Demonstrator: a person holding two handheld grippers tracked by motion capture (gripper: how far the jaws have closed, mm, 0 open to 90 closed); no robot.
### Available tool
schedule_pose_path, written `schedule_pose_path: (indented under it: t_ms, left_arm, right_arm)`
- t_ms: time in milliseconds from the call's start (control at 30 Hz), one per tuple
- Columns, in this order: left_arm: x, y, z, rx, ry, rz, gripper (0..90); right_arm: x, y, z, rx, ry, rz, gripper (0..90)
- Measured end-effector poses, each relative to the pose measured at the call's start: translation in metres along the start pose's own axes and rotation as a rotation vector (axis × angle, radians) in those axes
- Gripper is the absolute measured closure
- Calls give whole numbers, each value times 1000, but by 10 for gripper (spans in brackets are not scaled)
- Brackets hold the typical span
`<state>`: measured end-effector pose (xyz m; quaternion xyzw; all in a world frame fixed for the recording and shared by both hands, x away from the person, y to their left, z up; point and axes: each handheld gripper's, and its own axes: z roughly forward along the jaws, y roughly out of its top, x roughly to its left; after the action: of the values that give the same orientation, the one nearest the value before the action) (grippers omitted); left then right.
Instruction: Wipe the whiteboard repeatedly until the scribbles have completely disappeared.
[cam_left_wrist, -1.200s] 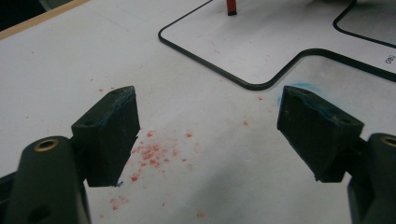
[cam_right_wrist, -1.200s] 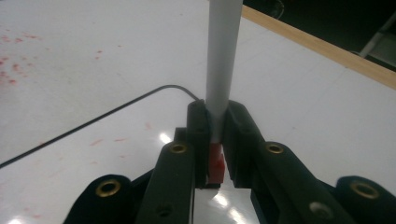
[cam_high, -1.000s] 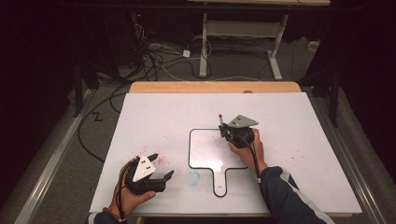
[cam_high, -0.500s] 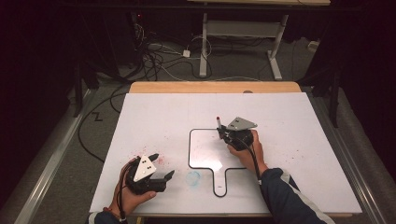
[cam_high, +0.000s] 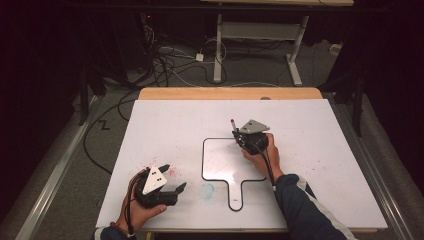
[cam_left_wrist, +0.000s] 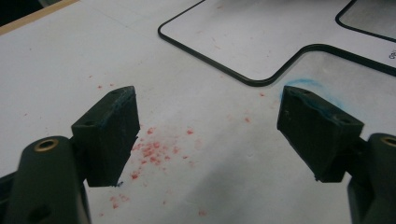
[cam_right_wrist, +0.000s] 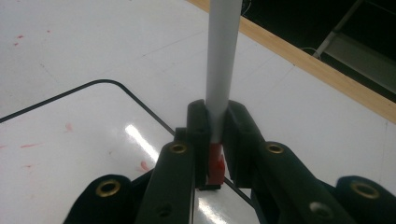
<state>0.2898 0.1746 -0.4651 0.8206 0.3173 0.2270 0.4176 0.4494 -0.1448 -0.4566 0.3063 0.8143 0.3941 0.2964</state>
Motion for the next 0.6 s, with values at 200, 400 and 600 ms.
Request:
schedule_pose_path:
  t_ms: [200,400,600]
  left_arm:
    - [-1,1,0,2,4,6,198]
    - [-2,0,0,7,4,12,198]
    - [-2,0,-1,5,5,11,198]
  right_arm:
    - [15,4,1,-28,120,28,820]
    - [26,8,1,-28,176,30,820]
    - [13,6,0,-1,78,13,820]
